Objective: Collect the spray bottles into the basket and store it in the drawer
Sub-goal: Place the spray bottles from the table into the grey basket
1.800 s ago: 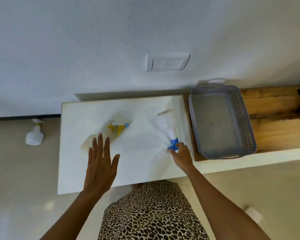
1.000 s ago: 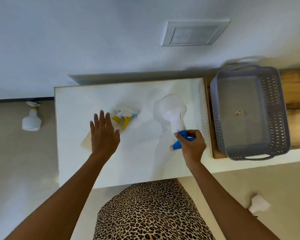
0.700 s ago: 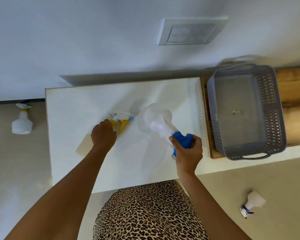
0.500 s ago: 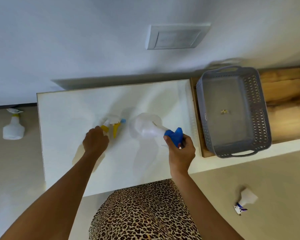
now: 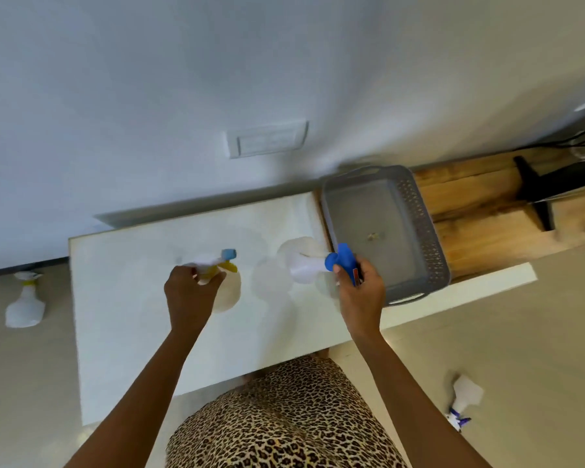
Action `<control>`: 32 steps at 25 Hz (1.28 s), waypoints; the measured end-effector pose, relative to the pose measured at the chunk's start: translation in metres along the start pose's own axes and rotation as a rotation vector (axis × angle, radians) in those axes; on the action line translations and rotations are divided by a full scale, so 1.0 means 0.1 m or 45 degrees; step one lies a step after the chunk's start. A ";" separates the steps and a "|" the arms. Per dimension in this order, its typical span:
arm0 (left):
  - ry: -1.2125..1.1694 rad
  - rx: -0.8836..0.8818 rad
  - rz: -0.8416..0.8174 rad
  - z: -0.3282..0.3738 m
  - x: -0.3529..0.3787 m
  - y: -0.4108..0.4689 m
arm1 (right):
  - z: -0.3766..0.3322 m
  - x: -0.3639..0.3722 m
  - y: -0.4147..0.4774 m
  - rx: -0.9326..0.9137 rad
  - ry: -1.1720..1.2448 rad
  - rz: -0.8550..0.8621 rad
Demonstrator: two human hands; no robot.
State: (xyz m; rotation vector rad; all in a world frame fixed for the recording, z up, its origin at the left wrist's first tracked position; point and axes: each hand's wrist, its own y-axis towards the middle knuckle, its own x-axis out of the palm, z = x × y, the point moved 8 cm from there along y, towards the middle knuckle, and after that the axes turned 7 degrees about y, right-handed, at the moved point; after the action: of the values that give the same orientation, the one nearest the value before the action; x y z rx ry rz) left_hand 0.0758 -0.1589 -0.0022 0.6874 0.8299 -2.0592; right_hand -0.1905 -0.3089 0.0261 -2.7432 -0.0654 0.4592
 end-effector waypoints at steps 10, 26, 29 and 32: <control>-0.177 -0.038 -0.027 0.88 0.49 -0.98 | -0.24 -1.62 1.04 -0.282 -0.590 -0.117; -0.266 -0.066 -0.099 1.60 1.12 -1.55 | 0.45 -1.76 1.75 -0.329 -1.057 -0.462; -0.246 -0.047 -0.104 1.68 1.17 -1.57 | 0.17 -1.63 1.55 -0.542 -1.008 -0.500; -0.248 -0.043 -0.116 1.74 1.23 -1.57 | -0.28 -1.35 1.10 -0.524 -0.615 -0.665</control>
State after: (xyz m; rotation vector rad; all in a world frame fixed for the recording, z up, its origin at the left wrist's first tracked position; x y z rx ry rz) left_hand -0.1513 -0.2729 0.0728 0.4287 0.7941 -2.1486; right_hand -0.3105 -0.4354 0.0536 -2.7581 -1.0700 1.0231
